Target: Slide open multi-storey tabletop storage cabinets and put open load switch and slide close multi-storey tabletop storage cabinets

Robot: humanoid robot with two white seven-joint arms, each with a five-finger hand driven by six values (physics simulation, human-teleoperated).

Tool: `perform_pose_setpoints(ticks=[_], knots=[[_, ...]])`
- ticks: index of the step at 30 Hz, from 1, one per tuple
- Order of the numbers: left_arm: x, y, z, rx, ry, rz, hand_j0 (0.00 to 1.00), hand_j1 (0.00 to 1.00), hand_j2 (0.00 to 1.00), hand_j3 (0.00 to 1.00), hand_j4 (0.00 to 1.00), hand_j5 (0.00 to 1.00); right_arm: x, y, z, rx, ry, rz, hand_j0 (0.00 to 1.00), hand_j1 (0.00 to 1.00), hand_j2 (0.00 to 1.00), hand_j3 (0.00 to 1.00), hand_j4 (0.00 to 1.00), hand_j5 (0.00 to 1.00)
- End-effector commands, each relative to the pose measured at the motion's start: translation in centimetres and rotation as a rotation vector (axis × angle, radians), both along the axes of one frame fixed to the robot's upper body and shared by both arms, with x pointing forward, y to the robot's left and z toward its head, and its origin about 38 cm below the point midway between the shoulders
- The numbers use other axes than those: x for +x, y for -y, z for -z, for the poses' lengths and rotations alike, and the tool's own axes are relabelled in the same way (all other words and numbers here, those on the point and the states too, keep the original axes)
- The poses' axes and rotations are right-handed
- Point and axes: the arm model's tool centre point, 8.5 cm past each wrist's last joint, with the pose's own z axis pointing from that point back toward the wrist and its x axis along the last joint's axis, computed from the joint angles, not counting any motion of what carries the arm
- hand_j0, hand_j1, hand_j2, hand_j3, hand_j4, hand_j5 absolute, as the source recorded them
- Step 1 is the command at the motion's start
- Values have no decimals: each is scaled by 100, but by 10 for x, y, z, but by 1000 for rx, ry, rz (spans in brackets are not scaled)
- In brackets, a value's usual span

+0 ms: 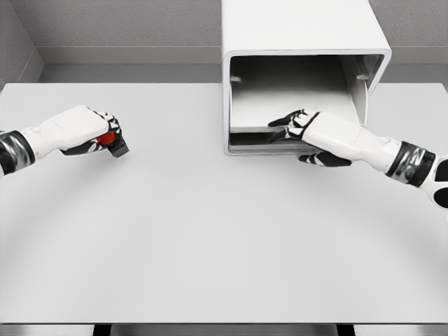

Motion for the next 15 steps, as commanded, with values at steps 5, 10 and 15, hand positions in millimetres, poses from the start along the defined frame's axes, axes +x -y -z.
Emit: perform_pose_setpoints(ticks=[5,10,15], knots=[[-10,4,-8,-44,26,21,39,39,39,39,39,39,-6,8,-15,-11,40,0,77,77,77,77,77,77],[-16,6,-15,-70,46,32,39,39,39,39,39,39,-16,12,-15,5,46,10,77,77,77,77,77,77],[-28,7,-23,-88,79,41,39,39,39,39,39,39,-27,19,-22,-11,66,9,77,77,77,77,77,77]])
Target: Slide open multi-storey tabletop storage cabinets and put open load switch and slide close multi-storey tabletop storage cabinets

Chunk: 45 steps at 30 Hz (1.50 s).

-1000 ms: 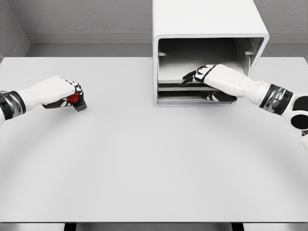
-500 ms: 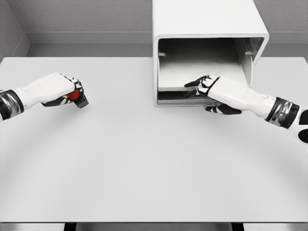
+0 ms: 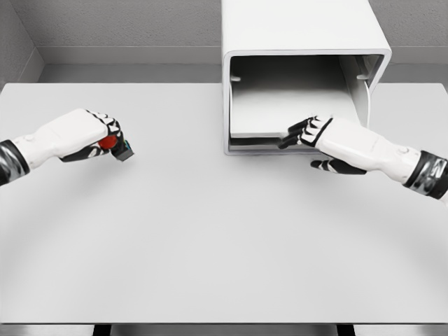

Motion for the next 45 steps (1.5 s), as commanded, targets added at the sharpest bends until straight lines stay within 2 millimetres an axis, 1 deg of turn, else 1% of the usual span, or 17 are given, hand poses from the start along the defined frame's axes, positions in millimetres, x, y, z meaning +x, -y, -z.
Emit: perform_pose_setpoints(ticks=[1,8,9,11,13,15,21,24,28,29,31,33,35,37,39,41,45], knots=[[-3,3,-11,-16,32,10,39,39,39,39,39,39,-3,5,-19,5,48,5,77,77,77,77,77,77],[-5,6,-18,-15,54,22,39,39,39,39,39,39,-13,7,-18,-10,46,-5,77,77,77,77,77,77],[-6,7,-19,-16,56,24,39,39,39,39,39,39,-13,11,-21,-8,50,3,77,77,77,77,77,77],[-7,9,-22,-35,62,37,39,39,39,39,39,39,-17,21,-18,2,42,33,77,77,77,77,77,77],[-9,12,-26,-34,74,46,39,39,39,39,39,39,-19,24,-16,5,37,43,77,77,77,77,77,77],[-9,13,-27,-47,74,52,39,39,39,39,39,39,-22,23,-19,6,46,38,78,78,78,78,78,78],[-15,19,-39,-57,109,77,39,39,39,39,39,39,-26,41,-23,16,52,89,78,78,78,78,78,78],[-17,23,-42,-75,117,91,39,39,39,39,39,39,-26,44,-25,17,58,96,78,78,78,78,78,78],[-22,34,-52,-85,153,123,39,39,39,39,39,39,-25,49,-30,21,75,112,78,78,78,78,78,78],[-23,39,-52,-99,157,129,39,39,39,39,39,39,-26,51,-30,24,76,120,78,78,78,78,78,78],[-23,41,-54,-103,165,135,39,39,39,39,39,39,-27,62,-39,40,97,149,78,78,78,78,78,78],[-26,44,-58,-102,178,145,39,39,39,39,39,39,-27,64,-42,56,103,155,77,77,77,77,77,77],[-25,45,-61,-104,186,147,39,39,39,39,39,39,-27,69,-51,77,119,167,76,76,76,76,76,76],[-24,51,-62,-148,189,163,39,39,39,39,39,39,-27,73,-56,83,135,180,75,75,75,75,75,75],[-23,53,-65,-152,197,165,39,39,39,39,39,39,-26,74,-57,88,136,182,72,72,72,72,72,72],[-22,59,-67,-172,206,175,40,40,40,40,40,40,-26,75,-57,91,138,185,68,68,68,68,68,68],[-20,68,-72,-199,220,192,40,40,40,40,40,40,-30,88,-59,91,146,221,59,59,59,59,59,59]])
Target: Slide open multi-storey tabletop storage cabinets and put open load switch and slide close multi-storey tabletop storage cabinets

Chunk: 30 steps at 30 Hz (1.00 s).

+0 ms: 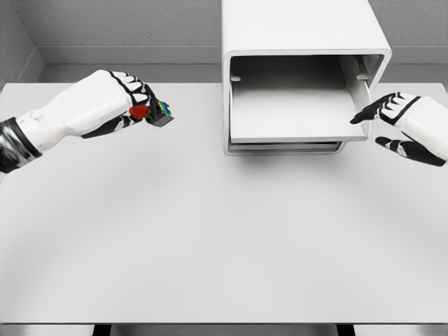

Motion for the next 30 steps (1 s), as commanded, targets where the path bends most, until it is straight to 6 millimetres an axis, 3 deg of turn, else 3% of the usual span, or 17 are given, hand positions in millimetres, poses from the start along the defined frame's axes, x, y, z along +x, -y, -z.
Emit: perform_pose_setpoints(ticks=[1,7,15,19,30], knots=[[0,6,0,-26,-3,12,40,40,40,40,40,40,0,7,-8,9,22,20,57,57,57,57,57,57],[3,15,-6,-36,15,33,40,40,40,40,40,40,-5,23,-8,4,21,67,51,51,51,51,51,51],[5,44,-11,-103,34,82,40,40,40,40,40,40,-20,29,20,-11,-65,88,54,54,54,54,54,54],[5,62,-13,-137,37,120,40,40,40,40,40,40,-27,29,36,-35,-105,91,54,54,54,54,54,54],[5,108,-16,-182,45,195,40,40,40,40,40,40,-29,14,51,-23,-145,48,57,57,57,57,57,57]])
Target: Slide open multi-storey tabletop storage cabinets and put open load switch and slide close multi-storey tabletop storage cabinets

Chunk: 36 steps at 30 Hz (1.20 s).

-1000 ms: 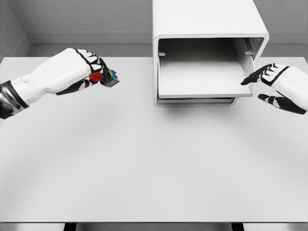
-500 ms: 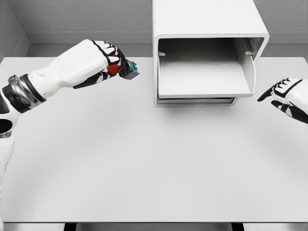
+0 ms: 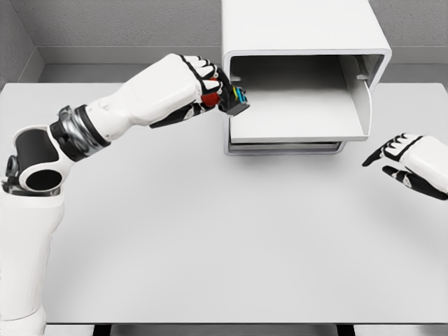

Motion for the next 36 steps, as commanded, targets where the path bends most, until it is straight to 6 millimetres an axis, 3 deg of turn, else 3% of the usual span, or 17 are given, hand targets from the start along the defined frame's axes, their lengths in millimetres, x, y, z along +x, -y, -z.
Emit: perform_pose_setpoints(ticks=[1,15,20,36], knots=[[1,12,3,-15,-8,9,40,40,40,40,40,40,0,-5,5,14,-14,-12,57,57,57,57,57,57],[5,55,7,-34,-9,-5,40,40,40,40,40,40,-1,-17,16,53,-31,-29,58,58,58,58,58,58],[18,64,17,13,-44,-1,40,40,40,40,40,40,-2,-22,22,71,-43,-36,58,58,58,58,58,58],[23,93,32,104,-68,48,40,40,40,40,40,40,-2,-30,27,83,-54,-53,58,58,58,58,58,58]])
